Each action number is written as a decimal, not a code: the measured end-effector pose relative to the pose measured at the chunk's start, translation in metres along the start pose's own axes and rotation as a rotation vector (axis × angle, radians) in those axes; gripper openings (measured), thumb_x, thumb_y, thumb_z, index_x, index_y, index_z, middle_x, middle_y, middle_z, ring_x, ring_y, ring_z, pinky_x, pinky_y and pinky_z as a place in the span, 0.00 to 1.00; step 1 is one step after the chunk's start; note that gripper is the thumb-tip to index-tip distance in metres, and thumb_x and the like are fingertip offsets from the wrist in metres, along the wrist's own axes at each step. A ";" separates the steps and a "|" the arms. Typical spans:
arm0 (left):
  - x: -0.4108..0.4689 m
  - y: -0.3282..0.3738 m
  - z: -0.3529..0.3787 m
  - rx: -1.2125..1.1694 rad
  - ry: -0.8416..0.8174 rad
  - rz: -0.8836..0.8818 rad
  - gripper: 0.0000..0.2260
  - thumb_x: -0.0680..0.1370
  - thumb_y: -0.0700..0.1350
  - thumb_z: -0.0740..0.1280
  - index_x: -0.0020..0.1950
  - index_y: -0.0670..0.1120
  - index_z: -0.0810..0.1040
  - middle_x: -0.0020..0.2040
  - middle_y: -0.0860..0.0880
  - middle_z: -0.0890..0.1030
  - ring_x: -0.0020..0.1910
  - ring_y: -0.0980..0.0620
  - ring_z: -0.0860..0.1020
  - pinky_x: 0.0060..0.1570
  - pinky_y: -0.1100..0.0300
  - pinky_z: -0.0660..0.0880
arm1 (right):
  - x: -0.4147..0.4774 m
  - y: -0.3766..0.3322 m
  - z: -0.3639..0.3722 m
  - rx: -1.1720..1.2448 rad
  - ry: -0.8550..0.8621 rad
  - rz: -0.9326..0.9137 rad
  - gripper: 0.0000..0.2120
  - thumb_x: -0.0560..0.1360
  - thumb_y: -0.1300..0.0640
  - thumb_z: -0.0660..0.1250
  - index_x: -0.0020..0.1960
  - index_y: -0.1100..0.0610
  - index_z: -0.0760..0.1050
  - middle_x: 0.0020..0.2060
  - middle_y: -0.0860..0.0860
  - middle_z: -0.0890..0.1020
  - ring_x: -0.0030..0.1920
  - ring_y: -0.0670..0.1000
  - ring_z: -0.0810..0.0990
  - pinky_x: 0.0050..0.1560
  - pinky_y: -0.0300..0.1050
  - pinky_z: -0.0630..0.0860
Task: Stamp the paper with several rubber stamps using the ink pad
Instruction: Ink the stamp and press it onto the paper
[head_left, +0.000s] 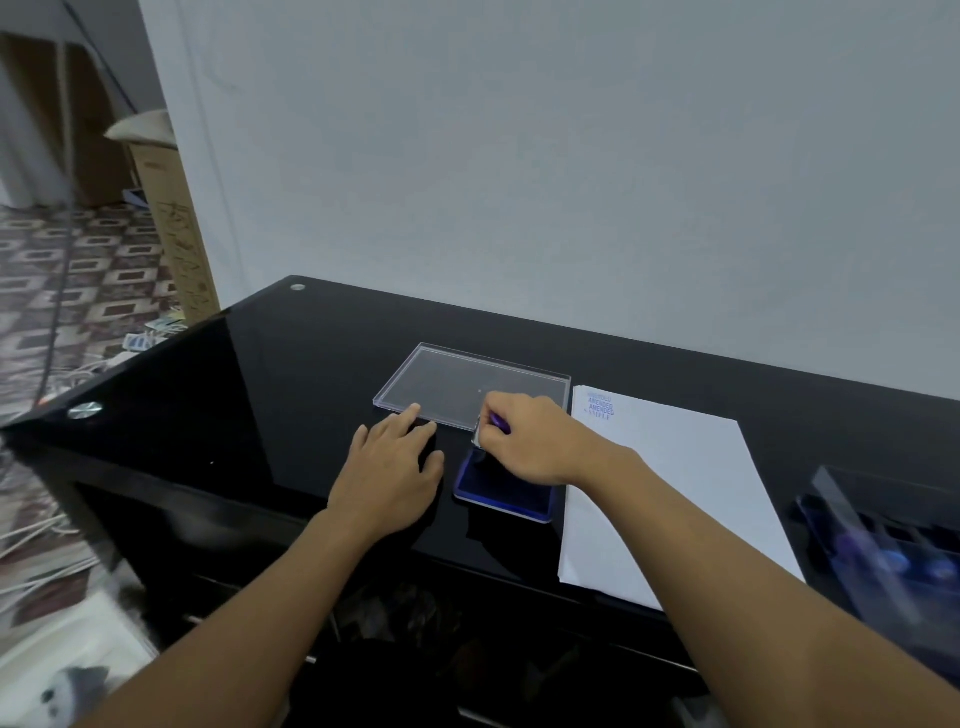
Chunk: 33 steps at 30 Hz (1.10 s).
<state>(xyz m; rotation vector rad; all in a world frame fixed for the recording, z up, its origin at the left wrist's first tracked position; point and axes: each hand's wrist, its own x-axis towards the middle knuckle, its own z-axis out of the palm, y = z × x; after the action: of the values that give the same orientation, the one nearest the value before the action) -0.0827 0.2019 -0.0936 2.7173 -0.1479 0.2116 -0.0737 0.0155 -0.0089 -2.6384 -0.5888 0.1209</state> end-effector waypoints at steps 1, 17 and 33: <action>-0.001 0.000 0.000 0.004 0.004 0.004 0.22 0.84 0.54 0.55 0.78 0.50 0.66 0.82 0.50 0.56 0.80 0.51 0.55 0.77 0.45 0.50 | 0.000 0.000 0.001 -0.010 -0.008 -0.005 0.06 0.80 0.52 0.59 0.48 0.52 0.72 0.43 0.50 0.79 0.43 0.52 0.77 0.45 0.48 0.74; -0.002 0.000 0.001 0.038 0.001 0.008 0.22 0.84 0.54 0.54 0.77 0.51 0.66 0.82 0.50 0.55 0.80 0.51 0.54 0.78 0.45 0.50 | 0.003 -0.004 0.012 -0.150 -0.002 -0.084 0.05 0.80 0.52 0.60 0.47 0.53 0.69 0.40 0.50 0.77 0.39 0.50 0.75 0.40 0.47 0.71; -0.002 0.000 0.003 0.051 0.006 0.006 0.22 0.84 0.54 0.54 0.77 0.51 0.66 0.81 0.50 0.56 0.80 0.50 0.55 0.78 0.45 0.51 | 0.005 -0.007 0.023 -0.206 0.042 -0.062 0.08 0.79 0.50 0.59 0.48 0.56 0.68 0.37 0.52 0.75 0.36 0.51 0.73 0.36 0.47 0.70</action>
<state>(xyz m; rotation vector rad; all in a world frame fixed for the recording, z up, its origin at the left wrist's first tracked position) -0.0844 0.2014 -0.0964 2.7671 -0.1515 0.2279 -0.0758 0.0324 -0.0261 -2.8089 -0.7016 -0.0154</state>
